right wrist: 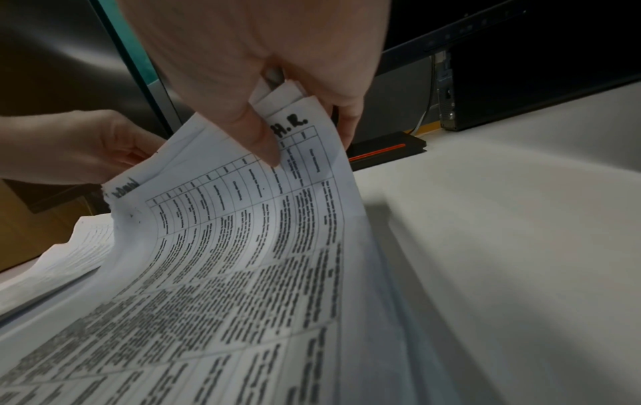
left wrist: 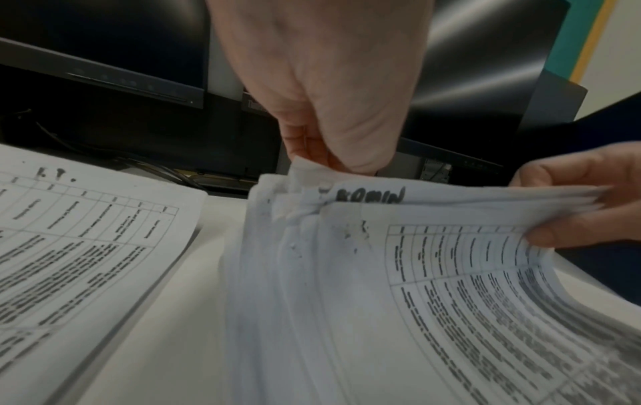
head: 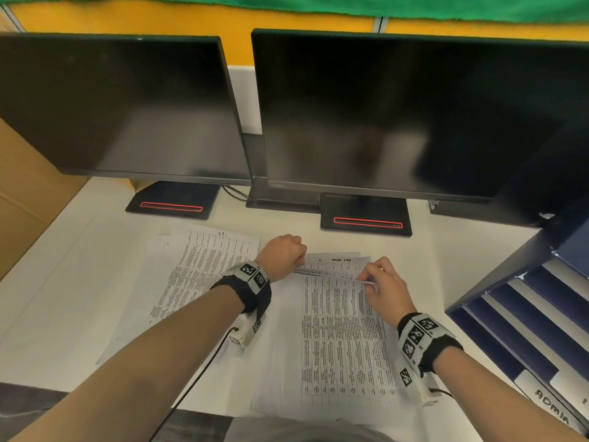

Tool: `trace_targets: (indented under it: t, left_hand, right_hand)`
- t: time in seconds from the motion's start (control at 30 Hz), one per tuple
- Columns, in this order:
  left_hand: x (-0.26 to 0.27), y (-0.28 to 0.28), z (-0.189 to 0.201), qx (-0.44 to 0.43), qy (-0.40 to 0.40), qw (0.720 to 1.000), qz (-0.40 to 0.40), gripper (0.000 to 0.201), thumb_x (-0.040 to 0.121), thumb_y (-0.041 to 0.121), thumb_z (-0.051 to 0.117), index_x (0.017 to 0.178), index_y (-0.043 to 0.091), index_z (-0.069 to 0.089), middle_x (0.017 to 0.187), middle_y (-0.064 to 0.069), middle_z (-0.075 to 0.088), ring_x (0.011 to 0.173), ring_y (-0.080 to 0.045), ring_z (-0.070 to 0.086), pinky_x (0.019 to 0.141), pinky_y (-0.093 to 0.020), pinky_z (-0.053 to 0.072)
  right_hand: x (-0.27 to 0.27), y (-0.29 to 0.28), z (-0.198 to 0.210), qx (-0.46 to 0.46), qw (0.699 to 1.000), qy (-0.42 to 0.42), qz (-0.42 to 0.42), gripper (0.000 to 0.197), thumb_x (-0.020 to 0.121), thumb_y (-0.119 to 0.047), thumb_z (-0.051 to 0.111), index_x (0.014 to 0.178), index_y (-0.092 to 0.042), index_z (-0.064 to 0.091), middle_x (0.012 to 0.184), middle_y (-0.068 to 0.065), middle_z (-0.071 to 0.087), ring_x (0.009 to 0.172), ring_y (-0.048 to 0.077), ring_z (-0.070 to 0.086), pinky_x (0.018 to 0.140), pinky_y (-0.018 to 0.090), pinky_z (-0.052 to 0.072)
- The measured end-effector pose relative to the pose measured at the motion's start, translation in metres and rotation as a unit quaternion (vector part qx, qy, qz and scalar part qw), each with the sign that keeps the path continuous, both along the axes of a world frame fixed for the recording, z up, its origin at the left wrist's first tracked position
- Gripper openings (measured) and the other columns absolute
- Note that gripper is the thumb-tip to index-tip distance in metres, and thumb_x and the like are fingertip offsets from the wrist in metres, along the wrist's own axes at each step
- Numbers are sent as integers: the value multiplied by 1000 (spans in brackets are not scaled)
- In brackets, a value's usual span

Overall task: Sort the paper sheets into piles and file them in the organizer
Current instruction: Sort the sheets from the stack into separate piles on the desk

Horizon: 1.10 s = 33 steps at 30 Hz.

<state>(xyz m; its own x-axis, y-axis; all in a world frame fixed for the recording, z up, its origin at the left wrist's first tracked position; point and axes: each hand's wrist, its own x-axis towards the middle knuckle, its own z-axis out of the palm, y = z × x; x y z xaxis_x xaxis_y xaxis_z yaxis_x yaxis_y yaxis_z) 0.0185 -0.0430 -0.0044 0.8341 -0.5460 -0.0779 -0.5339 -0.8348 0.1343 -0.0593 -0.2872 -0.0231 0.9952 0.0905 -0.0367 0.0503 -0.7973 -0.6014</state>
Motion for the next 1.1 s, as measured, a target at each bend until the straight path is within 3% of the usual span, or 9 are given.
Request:
trace_targets:
  t: [0.17, 0.27, 0.43, 0.53, 0.67, 0.73, 0.83, 0.97, 1.1]
  left_hand:
    - [-9, 6, -5, -19, -43, 998, -38, 19, 96, 20, 47, 108, 16, 61, 100, -5, 61, 87, -23, 57, 71, -29, 41]
    - [-16, 11, -10, -88, -31, 995, -28, 18, 95, 24, 51, 105, 18, 65, 120, -2, 57, 94, -21, 59, 79, -30, 49]
    - [-13, 14, -13, -143, 108, 984, 16, 15, 91, 26, 57, 96, 16, 67, 127, -4, 54, 113, -19, 49, 98, -35, 42]
    - [-5, 12, -11, -189, 182, 963, 65, 19, 92, 23, 55, 87, 8, 66, 101, -5, 59, 101, -20, 51, 91, -36, 43]
    - [4, 7, -3, -140, 178, 967, 119, 13, 88, 19, 53, 90, 11, 64, 94, -3, 63, 87, -22, 57, 80, -36, 46]
    - [5, 7, -2, -119, 161, 974, 108, 10, 85, 14, 54, 95, 13, 56, 88, -2, 64, 81, -22, 60, 73, -34, 47]
    - [5, 7, -1, -78, 129, 985, 84, 14, 88, 12, 53, 101, 15, 48, 91, -5, 66, 77, -22, 60, 70, -33, 50]
    - [-2, 5, -1, -63, 50, 997, 23, 14, 95, 15, 45, 97, 10, 57, 97, -6, 64, 83, -22, 59, 76, -35, 50]
    - [-7, 17, -9, -83, 140, 984, 70, 11, 94, 20, 48, 102, 14, 53, 100, -4, 67, 75, -19, 59, 67, -29, 53]
  right_hand:
    - [1, 2, 2, -18, 1000, -18, -8, 25, 81, 1, 56, 82, -24, 52, 123, -7, 36, 85, 20, 61, 81, 32, 53]
    - [1, 2, -1, -30, 999, -22, 1, 28, 80, 0, 56, 80, -27, 50, 129, -7, 37, 86, 21, 60, 81, 33, 51]
    - [2, 2, -1, -16, 999, -23, 16, 25, 79, 4, 55, 80, -21, 56, 93, -7, 58, 82, 15, 56, 83, 34, 46]
    - [2, 0, 0, -5, 1000, -13, 12, 25, 80, 3, 55, 78, -22, 55, 85, -11, 61, 83, 13, 56, 82, 32, 45]
    - [2, 2, 2, -35, 999, -12, 12, 23, 81, 2, 54, 80, -21, 59, 83, -15, 59, 89, 14, 47, 80, 30, 30]
    - [3, 1, 3, -7, 1000, -14, 17, 27, 80, 5, 54, 77, -23, 56, 83, -13, 59, 87, 13, 49, 81, 30, 36]
    - [3, 0, 3, 42, 999, -12, 17, 32, 78, 8, 53, 76, -24, 52, 85, -10, 56, 84, 13, 56, 79, 27, 45]
    - [4, -1, 5, 50, 999, -12, 14, 31, 79, 9, 52, 78, -22, 51, 86, -9, 53, 84, 12, 55, 78, 22, 42]
    - [2, -7, 3, 57, 998, 1, 14, 29, 79, 9, 52, 77, -20, 52, 86, -7, 53, 82, 8, 54, 71, 12, 38]
